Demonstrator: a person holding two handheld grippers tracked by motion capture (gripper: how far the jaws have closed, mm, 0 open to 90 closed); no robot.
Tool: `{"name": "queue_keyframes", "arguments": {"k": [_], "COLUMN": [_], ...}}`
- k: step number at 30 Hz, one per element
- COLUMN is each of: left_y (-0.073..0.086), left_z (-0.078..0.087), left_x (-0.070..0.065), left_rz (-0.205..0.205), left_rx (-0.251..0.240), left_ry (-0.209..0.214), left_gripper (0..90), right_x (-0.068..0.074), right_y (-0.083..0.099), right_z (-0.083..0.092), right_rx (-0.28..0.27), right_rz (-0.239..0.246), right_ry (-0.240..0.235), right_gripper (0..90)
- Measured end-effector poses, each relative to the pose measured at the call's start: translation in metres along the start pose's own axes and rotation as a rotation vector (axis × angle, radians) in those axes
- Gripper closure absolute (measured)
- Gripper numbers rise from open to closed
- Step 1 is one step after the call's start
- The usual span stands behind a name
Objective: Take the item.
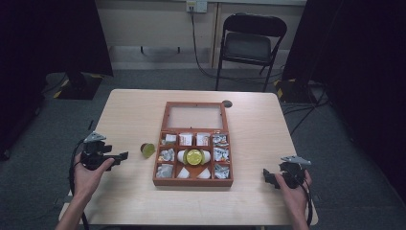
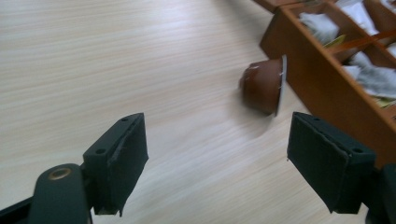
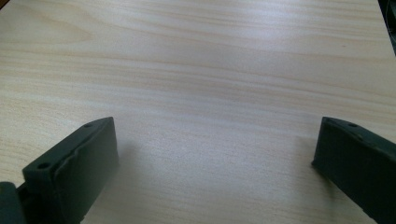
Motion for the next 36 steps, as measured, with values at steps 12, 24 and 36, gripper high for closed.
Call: {"name": "queue_keyframes", "arguments": {"k": [12, 24, 36], "left_y": [0.032, 0.055, 0.056], "left_z": [0.005, -0.012, -0.019], "left_x": [0.029, 0.038, 0.036], "left_rz": [0.055, -0.007, -0.017], "left_rx": [0.033, 0.081, 0.0], "left_ry": [-0.062, -0.152, -0.178], "left_gripper": [21.8, 19.3, 11.4], "right_x": [0.0, 0.0, 0.0], "right_y": [0.0, 0.0, 0.0], "right_z": [0.0, 0.0, 0.0], "right_rx": [-0.001, -0.001, 0.0], "right_rz": [0.002, 0.002, 0.002], "right_ry": [0.0, 0.0, 0.0], "right_gripper": [0.0, 0.0, 0.0]}}
Point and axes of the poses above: each handheld gripper's, and its own axes: z roughly backward along the jaws, y roughly out of its underside, x roughly to its left, the point moved 8 cm from there along -z, roughly forward along the jaws, and after that the axes turned 2 degrees about z, right-handed, at the moved point
